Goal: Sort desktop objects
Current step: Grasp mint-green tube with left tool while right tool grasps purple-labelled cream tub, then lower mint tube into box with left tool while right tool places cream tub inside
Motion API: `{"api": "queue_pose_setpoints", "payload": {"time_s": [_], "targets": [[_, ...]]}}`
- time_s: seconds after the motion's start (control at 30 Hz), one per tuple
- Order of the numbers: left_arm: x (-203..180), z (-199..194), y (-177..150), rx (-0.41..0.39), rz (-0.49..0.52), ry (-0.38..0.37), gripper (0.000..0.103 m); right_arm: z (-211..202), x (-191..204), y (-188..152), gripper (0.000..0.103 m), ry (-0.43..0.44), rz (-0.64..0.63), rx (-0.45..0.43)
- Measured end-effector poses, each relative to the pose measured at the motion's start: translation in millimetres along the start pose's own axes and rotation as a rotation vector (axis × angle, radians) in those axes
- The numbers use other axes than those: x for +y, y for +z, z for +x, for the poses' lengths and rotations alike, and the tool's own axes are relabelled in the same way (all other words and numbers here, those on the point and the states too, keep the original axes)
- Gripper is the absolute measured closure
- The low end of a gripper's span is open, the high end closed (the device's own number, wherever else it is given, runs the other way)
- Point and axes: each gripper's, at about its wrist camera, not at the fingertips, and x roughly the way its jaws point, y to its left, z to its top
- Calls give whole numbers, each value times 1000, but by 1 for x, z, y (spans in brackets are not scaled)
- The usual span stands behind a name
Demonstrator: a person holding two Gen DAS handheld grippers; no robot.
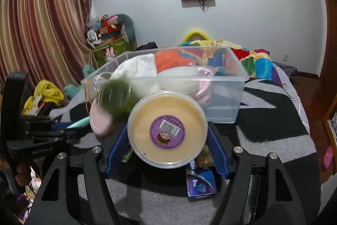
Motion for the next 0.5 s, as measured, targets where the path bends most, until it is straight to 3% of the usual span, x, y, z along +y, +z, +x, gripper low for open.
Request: {"api": "queue_pose_setpoints", "payload": {"time_s": [0.5], "targets": [[-9, -35, 7, -99, -31, -92, 84, -18, -10, 14, 35, 8, 35, -49]]}}
